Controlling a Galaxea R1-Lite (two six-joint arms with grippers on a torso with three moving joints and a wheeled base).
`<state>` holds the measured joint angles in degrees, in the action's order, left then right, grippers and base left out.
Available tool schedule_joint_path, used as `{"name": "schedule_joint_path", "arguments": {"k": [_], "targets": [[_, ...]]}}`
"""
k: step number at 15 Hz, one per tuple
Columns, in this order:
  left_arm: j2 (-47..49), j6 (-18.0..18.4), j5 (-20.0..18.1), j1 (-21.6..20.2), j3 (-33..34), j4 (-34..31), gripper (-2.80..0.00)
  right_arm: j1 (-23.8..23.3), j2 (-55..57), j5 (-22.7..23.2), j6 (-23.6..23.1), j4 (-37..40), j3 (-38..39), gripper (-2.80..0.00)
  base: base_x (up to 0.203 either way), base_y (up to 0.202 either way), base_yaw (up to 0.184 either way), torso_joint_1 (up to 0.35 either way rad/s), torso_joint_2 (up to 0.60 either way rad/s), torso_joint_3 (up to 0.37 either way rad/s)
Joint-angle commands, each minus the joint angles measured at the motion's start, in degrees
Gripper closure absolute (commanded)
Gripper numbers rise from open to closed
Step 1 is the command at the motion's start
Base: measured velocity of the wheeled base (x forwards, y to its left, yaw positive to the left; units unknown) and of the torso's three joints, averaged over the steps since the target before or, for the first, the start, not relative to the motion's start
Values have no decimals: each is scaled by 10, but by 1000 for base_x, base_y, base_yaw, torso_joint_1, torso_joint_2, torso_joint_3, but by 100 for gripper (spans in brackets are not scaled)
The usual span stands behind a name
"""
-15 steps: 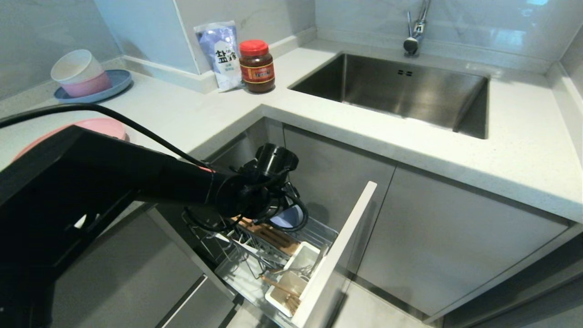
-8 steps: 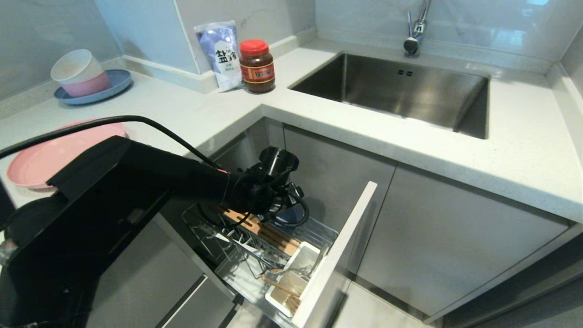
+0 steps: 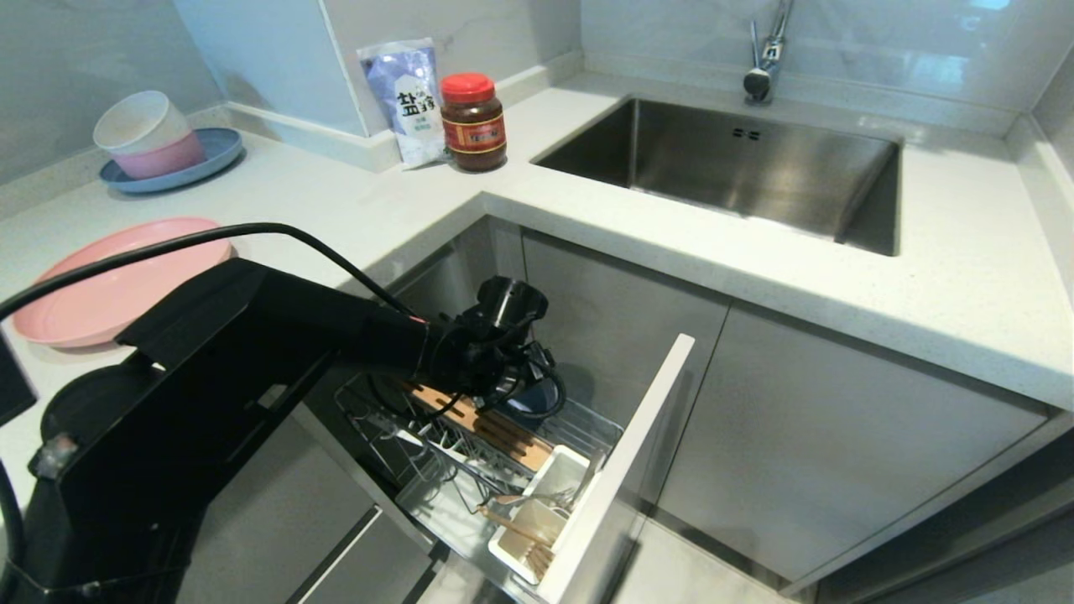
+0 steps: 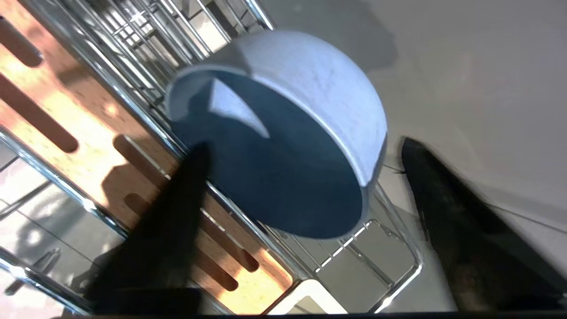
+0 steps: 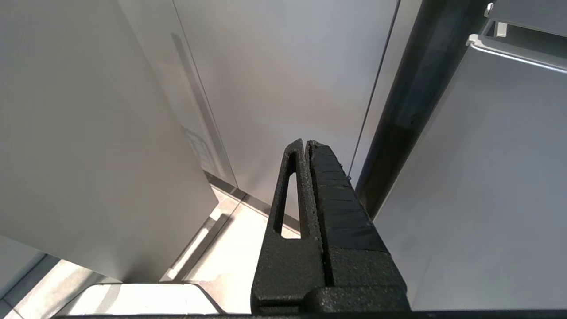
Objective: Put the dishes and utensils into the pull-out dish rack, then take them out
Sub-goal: Take the bowl out of the cupboard
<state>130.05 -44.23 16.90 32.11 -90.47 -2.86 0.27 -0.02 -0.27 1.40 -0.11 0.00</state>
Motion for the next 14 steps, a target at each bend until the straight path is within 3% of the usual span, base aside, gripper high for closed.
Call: {"name": "schedule_joint_path", "arguments": {"k": [1, 14], "targets": [[-4, -2, 2, -2, -1, -3, 0, 0, -2, 0, 0, -1, 1, 0, 0, 0, 0, 0, 0, 0], [-44, -7, 2, 12, 14, -10, 0, 1, -2, 0, 0, 0, 1, 0, 0, 0, 0, 0, 0, 0]]}}
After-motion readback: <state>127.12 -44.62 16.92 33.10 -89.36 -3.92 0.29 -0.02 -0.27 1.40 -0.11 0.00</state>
